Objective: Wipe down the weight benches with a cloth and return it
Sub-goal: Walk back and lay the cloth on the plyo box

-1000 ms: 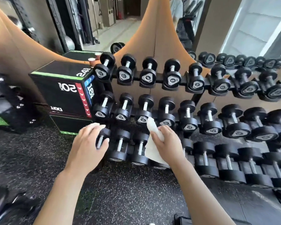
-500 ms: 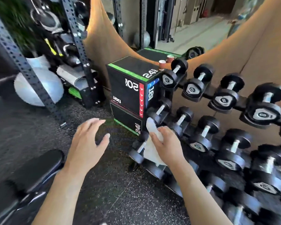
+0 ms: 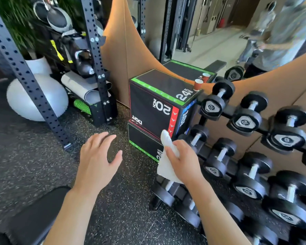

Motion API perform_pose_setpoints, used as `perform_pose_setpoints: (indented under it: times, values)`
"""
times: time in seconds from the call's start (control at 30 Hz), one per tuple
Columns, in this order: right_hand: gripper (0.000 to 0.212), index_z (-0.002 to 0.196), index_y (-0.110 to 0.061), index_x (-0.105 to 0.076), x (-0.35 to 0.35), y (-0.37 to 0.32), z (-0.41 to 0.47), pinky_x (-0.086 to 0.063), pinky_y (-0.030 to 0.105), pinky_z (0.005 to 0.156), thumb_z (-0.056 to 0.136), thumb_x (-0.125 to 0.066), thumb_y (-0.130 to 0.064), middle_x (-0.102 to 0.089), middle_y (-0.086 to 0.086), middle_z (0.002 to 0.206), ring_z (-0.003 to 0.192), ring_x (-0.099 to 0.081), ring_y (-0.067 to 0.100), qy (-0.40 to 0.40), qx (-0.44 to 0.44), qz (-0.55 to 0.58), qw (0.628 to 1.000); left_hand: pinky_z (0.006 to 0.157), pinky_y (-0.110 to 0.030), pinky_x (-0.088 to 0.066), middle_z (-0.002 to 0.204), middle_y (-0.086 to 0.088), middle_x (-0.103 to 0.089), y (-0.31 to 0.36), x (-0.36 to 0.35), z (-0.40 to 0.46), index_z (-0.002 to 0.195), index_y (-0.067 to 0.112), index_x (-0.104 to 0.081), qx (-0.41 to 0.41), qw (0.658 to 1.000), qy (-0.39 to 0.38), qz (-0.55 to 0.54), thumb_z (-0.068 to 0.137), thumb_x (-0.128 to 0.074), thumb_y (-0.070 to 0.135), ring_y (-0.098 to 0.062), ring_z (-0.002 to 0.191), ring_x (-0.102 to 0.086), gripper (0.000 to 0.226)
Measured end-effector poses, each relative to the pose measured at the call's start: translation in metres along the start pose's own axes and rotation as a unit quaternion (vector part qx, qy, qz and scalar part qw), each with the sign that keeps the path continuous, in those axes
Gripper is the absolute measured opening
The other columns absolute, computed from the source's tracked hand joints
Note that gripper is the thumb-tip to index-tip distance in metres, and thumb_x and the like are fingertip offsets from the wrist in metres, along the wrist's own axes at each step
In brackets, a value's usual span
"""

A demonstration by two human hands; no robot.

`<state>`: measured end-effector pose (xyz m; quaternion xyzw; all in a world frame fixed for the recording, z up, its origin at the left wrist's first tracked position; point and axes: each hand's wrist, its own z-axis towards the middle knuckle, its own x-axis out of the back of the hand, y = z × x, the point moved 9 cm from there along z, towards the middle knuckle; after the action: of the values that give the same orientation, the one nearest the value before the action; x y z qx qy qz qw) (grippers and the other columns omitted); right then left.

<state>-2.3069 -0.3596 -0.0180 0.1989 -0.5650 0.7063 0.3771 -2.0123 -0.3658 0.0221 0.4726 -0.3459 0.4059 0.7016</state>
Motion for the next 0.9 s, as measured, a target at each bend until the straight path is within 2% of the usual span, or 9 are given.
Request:
perform_pose_setpoints:
  times: [0.17,0.3,0.43,0.6,0.73,0.9]
  values:
    - [0.029,0.082,-0.034,-0.046,-0.032,-0.039,0.053,-0.037,0.02,0.065,0.102,-0.048,-0.055,-0.051,-0.012,0.085,0.084,-0.053,0.004,0.005,0.001,-0.015,1.0,0.121,-0.051,-0.034,0.151,0.003,-0.047,-0.043,0.009,0.059,0.145,0.023,-0.055,-0.008,0.999,0.01,-0.035,0.098,-0.061,0.044,-0.023,0.145,-0.036,0.052]
    - [0.03,0.08,-0.033,-0.044,-0.052,-0.056,0.091,-0.036,0.031,0.065,0.102,-0.05,-0.052,-0.05,-0.011,0.083,0.084,-0.051,0.004,0.004,0.001,-0.02,1.0,0.121,-0.051,-0.034,0.153,0.005,-0.045,-0.079,0.006,0.085,0.146,0.025,-0.054,0.014,0.998,0.008,-0.057,0.099,-0.061,0.045,-0.022,0.146,-0.034,0.052]
    - [0.028,0.086,-0.029,-0.049,-0.073,-0.066,0.125,-0.04,0.032,0.067,0.102,-0.049,-0.052,-0.052,-0.012,0.085,0.082,-0.05,0.007,0.006,0.023,-0.012,1.0,0.122,-0.051,-0.033,0.152,0.005,-0.045,-0.105,0.001,0.11,0.147,0.024,-0.054,0.026,0.998,0.008,-0.059,0.098,-0.062,0.044,-0.021,0.146,-0.034,0.053]
    - [0.027,0.088,-0.029,-0.05,-0.103,-0.063,0.177,-0.044,0.037,0.071,0.101,-0.05,-0.052,-0.052,-0.011,0.086,0.08,-0.049,0.009,0.007,0.025,0.005,1.0,0.122,-0.052,-0.033,0.153,0.005,-0.045,-0.126,-0.007,0.158,0.147,0.025,-0.053,0.027,0.999,0.01,-0.043,0.098,-0.061,0.045,-0.021,0.147,-0.034,0.053]
    - [0.025,0.085,-0.037,-0.044,-0.121,-0.05,0.236,-0.037,0.032,0.066,0.097,-0.044,-0.059,-0.05,-0.012,0.082,0.08,-0.048,0.006,0.019,0.024,0.027,0.999,0.122,-0.05,-0.033,0.152,0.003,-0.047,-0.132,-0.022,0.217,0.147,0.024,-0.053,0.018,0.999,0.016,-0.025,0.098,-0.061,0.045,-0.022,0.145,-0.036,0.054]
    - [0.033,0.092,-0.032,-0.051,-0.135,-0.015,0.333,-0.034,0.032,0.067,0.096,-0.04,-0.063,-0.052,-0.013,0.083,0.079,-0.048,0.007,0.03,0.014,0.029,0.999,0.12,-0.051,-0.035,0.151,0.003,-0.048,-0.122,-0.06,0.314,0.146,0.025,-0.055,0.004,1.0,0.008,-0.015,0.097,-0.064,0.043,-0.022,0.144,-0.038,0.053]
